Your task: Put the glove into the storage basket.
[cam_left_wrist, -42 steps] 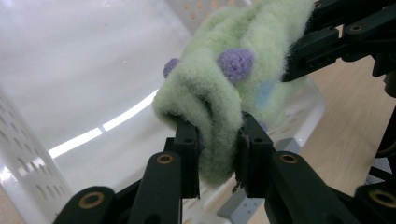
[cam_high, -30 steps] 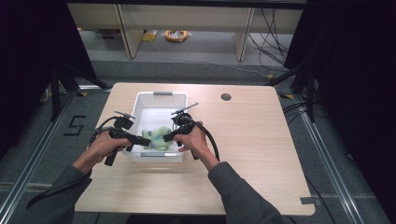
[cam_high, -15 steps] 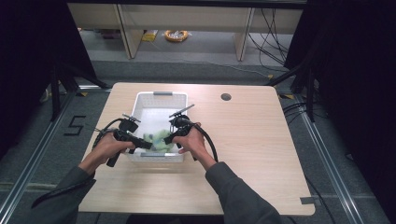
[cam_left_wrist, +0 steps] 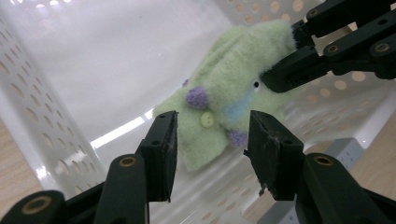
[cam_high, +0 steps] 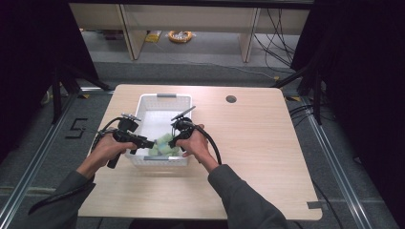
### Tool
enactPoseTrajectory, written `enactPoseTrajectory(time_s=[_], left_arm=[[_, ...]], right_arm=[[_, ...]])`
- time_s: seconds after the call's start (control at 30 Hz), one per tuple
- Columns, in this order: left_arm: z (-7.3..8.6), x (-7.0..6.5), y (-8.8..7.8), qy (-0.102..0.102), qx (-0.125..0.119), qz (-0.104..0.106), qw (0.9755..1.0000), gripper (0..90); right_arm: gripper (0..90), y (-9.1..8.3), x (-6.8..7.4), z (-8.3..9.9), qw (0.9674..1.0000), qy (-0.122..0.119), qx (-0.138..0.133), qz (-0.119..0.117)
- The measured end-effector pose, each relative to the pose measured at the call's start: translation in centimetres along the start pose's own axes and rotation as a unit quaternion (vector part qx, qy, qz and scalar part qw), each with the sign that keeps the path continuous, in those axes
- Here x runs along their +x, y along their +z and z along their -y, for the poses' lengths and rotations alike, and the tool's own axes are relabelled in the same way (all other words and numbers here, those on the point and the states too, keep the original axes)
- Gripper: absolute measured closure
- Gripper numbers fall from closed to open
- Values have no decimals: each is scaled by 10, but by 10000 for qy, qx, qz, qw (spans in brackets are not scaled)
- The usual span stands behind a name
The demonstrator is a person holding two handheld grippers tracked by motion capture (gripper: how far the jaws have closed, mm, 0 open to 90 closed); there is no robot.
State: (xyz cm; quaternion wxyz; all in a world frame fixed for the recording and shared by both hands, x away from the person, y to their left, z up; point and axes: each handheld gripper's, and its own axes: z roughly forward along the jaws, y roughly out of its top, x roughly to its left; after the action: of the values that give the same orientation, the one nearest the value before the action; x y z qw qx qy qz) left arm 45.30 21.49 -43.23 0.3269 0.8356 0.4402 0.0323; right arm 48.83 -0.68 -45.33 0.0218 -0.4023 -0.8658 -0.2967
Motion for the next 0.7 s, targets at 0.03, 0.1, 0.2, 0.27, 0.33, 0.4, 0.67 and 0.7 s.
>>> enactPoseTrajectory(time_s=[0.03,0.1,0.2,0.27,0.33,0.4,0.67,0.7], left_arm=[[0,0,0,0,0,0,10000,519],[0,-3,0,-51,-58,11,10000,515],[1,-5,0,13,-79,46,10000,516],[1,-6,0,18,-87,31,10000,512],[0,-8,0,-71,-181,40,9998,506],[-1,-8,-2,15,-132,29,9999,505],[-1,-14,-7,-23,-271,58,9996,461],[-1,-15,-7,-13,-275,84,9996,451]], right_arm=[[687,0,0,0,10000,0,0,0],[628,1,1,-1,9998,-61,72,146],[597,0,4,-2,9992,-179,137,321],[561,-2,5,-3,9989,-165,146,407],[544,-4,5,-4,9988,-213,115,419],[533,-6,2,-6,9984,-368,2,426],[496,-22,7,-10,9987,-236,-212,394],[492,-25,7,-10,9987,-224,-229,388]])
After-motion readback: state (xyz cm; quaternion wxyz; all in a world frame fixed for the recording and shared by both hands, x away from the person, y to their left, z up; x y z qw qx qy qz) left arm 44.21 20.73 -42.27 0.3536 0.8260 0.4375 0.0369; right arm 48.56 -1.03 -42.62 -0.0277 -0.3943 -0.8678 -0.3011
